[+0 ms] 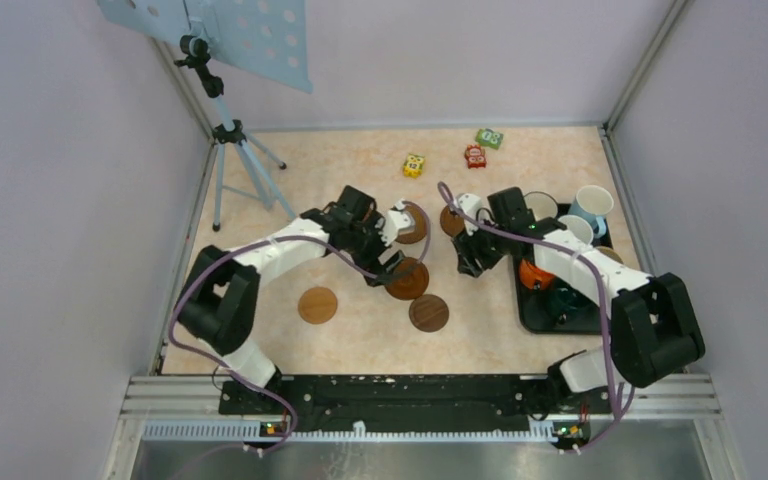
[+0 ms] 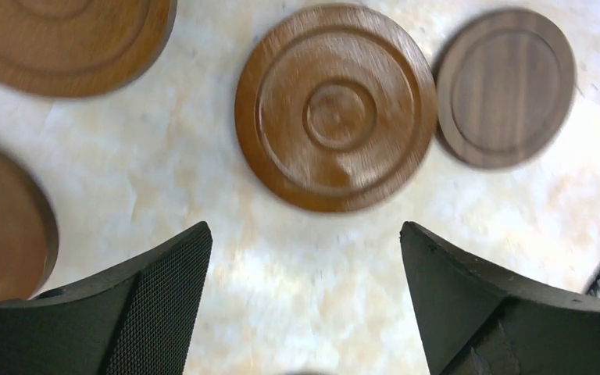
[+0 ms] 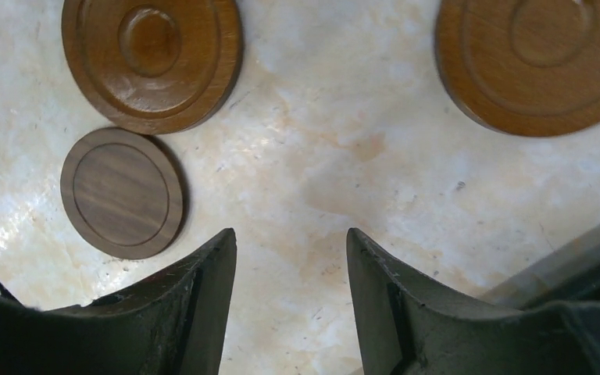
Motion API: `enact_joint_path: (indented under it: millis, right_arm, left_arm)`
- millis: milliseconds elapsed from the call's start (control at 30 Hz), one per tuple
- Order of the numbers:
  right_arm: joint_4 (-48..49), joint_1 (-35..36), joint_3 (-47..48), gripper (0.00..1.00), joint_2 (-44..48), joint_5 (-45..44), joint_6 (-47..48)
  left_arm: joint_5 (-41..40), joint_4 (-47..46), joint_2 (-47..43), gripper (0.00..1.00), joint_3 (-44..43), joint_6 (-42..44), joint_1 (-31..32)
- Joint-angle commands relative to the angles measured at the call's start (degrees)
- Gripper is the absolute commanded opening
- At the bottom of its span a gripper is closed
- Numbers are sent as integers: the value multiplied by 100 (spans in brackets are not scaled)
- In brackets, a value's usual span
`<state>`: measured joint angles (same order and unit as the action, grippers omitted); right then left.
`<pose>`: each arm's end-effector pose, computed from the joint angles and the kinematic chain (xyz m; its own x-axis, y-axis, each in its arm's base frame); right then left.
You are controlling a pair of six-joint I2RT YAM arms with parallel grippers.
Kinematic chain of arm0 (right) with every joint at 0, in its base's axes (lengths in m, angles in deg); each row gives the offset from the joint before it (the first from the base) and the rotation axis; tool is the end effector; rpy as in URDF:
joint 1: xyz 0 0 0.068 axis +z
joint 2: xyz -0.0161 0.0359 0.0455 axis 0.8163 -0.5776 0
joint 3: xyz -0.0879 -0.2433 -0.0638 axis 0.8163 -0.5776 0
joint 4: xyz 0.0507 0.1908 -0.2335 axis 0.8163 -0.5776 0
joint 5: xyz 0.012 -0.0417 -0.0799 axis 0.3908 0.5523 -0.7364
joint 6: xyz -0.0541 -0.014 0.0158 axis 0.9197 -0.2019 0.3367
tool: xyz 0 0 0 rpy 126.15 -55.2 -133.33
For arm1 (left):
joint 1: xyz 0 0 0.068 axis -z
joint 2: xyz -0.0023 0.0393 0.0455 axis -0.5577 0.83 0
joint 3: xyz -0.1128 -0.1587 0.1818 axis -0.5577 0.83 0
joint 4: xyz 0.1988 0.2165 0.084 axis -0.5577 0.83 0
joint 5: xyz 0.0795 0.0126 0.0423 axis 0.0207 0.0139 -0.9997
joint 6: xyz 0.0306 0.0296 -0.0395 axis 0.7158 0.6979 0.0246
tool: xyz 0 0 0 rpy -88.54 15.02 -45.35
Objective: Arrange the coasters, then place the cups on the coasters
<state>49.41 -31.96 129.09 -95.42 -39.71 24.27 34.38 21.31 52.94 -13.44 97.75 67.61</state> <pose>0.2981 0.1408 0.1842 -0.5811 -0.5072 -0.6365 -0.7256 0.6771 0.1230 0.3119 -0.2284 0.1550 -0.3930 0.6918 -0.6057 0.9053 0.4066 -0.1229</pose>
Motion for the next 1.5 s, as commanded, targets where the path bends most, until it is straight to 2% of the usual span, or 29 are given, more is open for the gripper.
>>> enact_joint_path:
  millis: [0,100,200,367,533,900,1467]
  right_arm:
    - [210,562,-113,54,207,-244,403]
    - [285,1015,-159,54,179,-518,509]
    - [341,1416,-169,54,61,-699,566]
    - [444,1815,-184,55,-256,-896,576]
    - [565,2068,-187,54,-533,-1186,550]
    - [495,2206,-64,54,-1017,-1719,506]
    - [548,2197,-558,52,-839,-2551,781]
  left_arm:
    - [870,954,-1019,96,448,842,-649]
    - [1037,1198,-1517,95,859,1186,-1167]
    - [786,1261,-1917,93,1319,1498,-1534]
    - [561,1192,-2440,91,1937,1920,-2086]
    - [361,996,-2626,88,2309,2172,-2379]
    - [-93,343,-2306,80,2771,2509,-2512]
    - [321,187,-1940,54,2647,2478,-2438]
